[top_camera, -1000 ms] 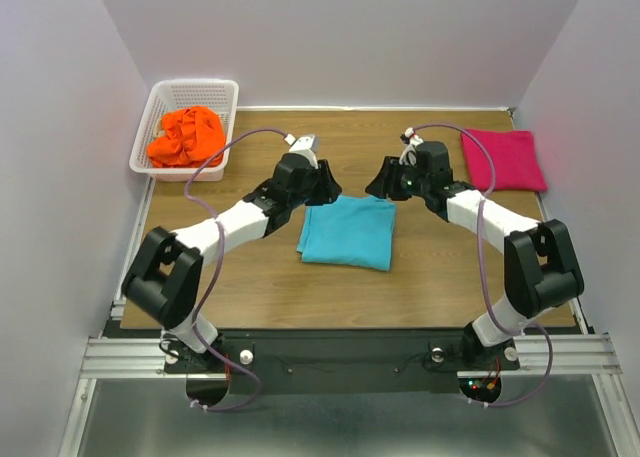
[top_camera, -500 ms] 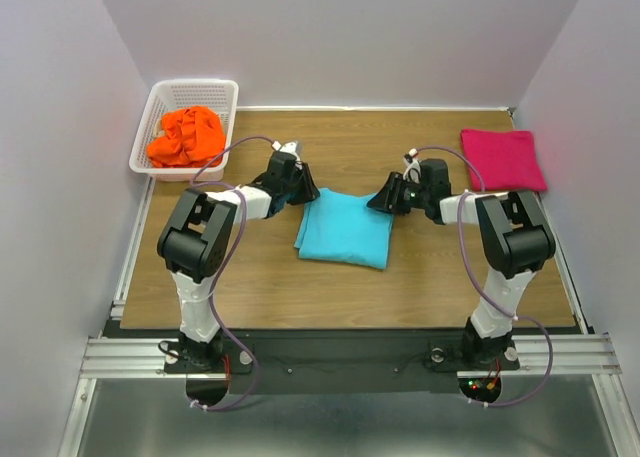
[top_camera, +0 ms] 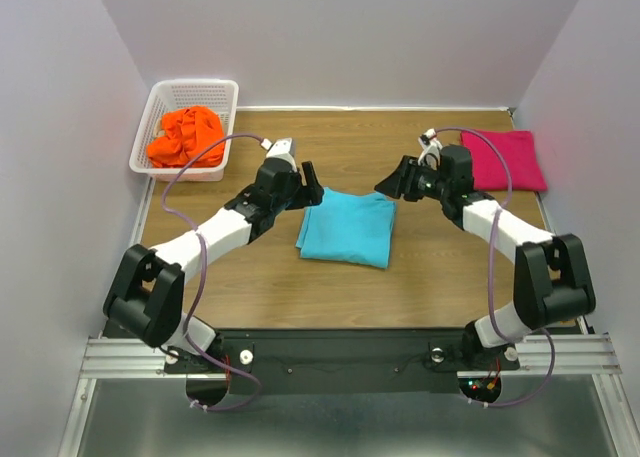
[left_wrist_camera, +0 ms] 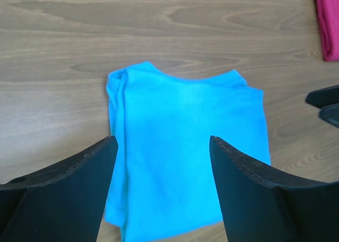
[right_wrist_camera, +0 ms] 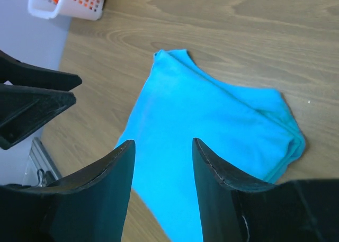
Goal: Fold and stack the t-shirts
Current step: Fold the tshirt
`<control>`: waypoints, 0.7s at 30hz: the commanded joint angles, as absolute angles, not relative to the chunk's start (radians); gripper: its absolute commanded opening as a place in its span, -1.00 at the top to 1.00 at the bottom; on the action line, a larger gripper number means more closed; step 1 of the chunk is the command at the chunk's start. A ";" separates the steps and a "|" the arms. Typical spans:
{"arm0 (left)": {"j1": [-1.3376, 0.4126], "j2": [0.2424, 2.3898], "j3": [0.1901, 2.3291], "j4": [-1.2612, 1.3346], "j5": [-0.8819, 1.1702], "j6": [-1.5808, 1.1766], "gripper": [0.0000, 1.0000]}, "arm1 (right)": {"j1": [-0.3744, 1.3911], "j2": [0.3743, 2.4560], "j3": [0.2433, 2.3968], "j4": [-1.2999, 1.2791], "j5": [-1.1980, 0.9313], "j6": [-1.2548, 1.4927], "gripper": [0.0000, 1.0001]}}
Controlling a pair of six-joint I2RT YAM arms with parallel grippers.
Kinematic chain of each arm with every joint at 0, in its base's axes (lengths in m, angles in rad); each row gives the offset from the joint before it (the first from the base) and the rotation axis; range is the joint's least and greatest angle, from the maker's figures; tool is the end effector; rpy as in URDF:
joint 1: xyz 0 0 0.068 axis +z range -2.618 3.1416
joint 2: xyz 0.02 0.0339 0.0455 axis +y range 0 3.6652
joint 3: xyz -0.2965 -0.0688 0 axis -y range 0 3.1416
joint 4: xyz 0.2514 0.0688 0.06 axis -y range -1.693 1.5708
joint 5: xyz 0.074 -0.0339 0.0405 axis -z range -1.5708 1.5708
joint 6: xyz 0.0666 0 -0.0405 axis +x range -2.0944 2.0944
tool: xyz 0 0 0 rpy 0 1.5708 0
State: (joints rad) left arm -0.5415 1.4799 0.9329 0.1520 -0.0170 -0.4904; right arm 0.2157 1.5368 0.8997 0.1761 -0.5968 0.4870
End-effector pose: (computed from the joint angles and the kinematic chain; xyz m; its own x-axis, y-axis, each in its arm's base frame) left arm 0.3166 -0.1891 0.2752 -0.5273 -0.2324 -0.8173 0.2874 0.8564 -0.4289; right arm 0.3469 0.1143 0.2511 -0.6970 0.2436 -0.6745 -0.3876 0.6634 0.6401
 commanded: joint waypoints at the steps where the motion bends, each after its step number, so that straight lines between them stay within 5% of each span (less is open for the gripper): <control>1: -0.601 1.447 0.852 0.012 -0.167 -0.460 -0.64 | 0.221 1.430 0.818 0.058 -0.574 0.442 -0.08; 15: -0.638 1.494 0.749 0.087 -0.078 -0.472 -0.62 | 0.224 1.286 0.643 0.003 -0.575 0.422 -0.12; 21: -0.646 1.539 0.729 0.097 -0.045 -0.505 -0.45 | 0.225 1.269 0.629 0.002 -0.565 0.420 -0.12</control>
